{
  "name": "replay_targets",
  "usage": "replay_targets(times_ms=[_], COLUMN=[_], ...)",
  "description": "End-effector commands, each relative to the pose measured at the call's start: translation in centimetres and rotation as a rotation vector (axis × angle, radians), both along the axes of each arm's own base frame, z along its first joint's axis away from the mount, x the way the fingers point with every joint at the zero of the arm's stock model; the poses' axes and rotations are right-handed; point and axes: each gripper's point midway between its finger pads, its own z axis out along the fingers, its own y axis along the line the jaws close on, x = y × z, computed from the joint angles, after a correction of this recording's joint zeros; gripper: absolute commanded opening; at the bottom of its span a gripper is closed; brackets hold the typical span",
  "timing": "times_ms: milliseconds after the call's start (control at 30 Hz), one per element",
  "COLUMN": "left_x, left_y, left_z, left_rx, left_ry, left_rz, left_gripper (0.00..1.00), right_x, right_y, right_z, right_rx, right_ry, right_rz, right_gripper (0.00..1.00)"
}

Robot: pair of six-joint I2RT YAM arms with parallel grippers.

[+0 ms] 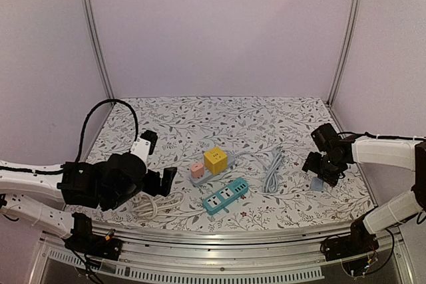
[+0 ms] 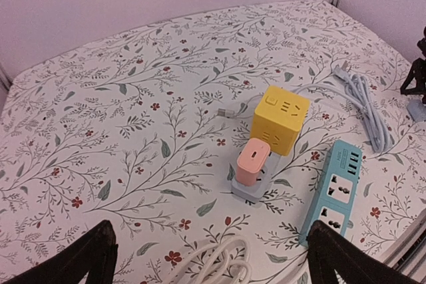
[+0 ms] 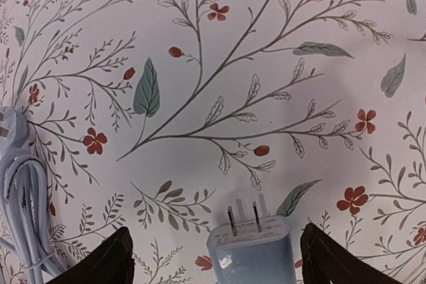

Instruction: Insert the plug

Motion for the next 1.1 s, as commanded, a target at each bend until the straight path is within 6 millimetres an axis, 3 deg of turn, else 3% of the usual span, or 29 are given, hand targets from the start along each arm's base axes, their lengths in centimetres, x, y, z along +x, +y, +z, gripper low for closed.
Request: replay_targets(times_ms=[0,300,600,800,933,1067], left_x=[-0.2,-0.2,-0.2,-0.2,-0.2,-0.3], left_y=[0.0,0.2,0.2,0.2,0.3,0.2], left_z=[-0.4,-0.3,-0.3,-0.2,-0.2,-0.2], left_rx=[-0.001,-0.007,-0.003,-0.008,-0.007,-0.008], left_ry=[0.004,0.003,0.002,0.0,0.0,0.0], left_rz=[-0.015,-0.015,-0.013,-0.013,-0.013,-0.015], left_gripper=[0.99,1.0,0.99,0.99,1.0,1.0], right_x=[-0.2,-0.5,-1.6,-1.2,-0.9,-0.9], right_y=[0.4,1.0,0.7,0.6,0.7,0.9], right_z=[-1.2,-1.7,-2.5,-2.2,-2.2,-2.6], right_rx=[0.017,0.046,0.041,0.029,0.031,0.037], right_ry=[0.031,0.042,0.078,0.064,0.063,0.083], right_rz=[0.022,0.047,0.055,0.044,0.044,0.042], right_gripper=[0.84,0.67,0.6,0.57,0.37,0.36])
